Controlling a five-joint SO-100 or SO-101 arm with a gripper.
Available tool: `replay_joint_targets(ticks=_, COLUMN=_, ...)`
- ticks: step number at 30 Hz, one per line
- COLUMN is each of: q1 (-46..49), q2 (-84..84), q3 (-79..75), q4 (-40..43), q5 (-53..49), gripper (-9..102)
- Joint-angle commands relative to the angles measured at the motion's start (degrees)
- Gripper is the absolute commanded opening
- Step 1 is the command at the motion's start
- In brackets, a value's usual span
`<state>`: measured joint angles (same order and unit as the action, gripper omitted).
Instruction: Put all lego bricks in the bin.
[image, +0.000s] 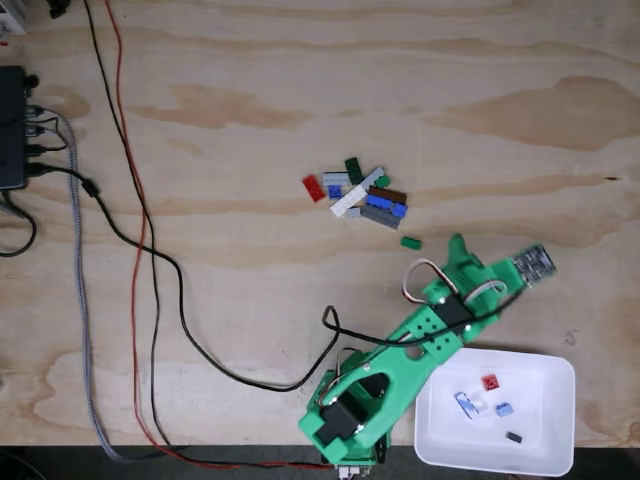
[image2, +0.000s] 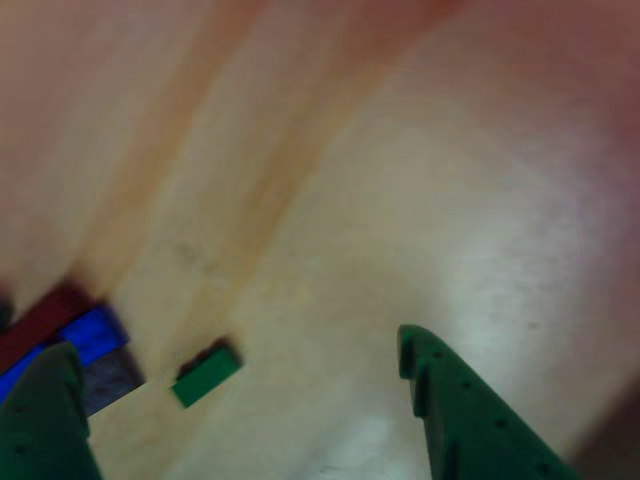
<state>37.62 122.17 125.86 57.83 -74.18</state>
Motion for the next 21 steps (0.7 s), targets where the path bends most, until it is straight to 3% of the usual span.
replay_joint_targets(ticks=1, q1=-22.06, q2=-12.57, q3=-7.29, q4=0.09, q5=-1.14, gripper=35)
replay_joint_targets(ticks=5, q1=-22.76, q2=-18.19, q3=-6.94, q4=1.49, q5=-7.29, gripper=34)
replay_joint_targets(ticks=9, q1=-17.4, q2=-19.95, q3=-5.62, q4=1.58, q5=-17.31, gripper=32)
replay_joint_targets(ticks=21, q1=-10.46, q2=-28.65, q3=-8.0, q4=-6.06, q5=-24.26, gripper=31)
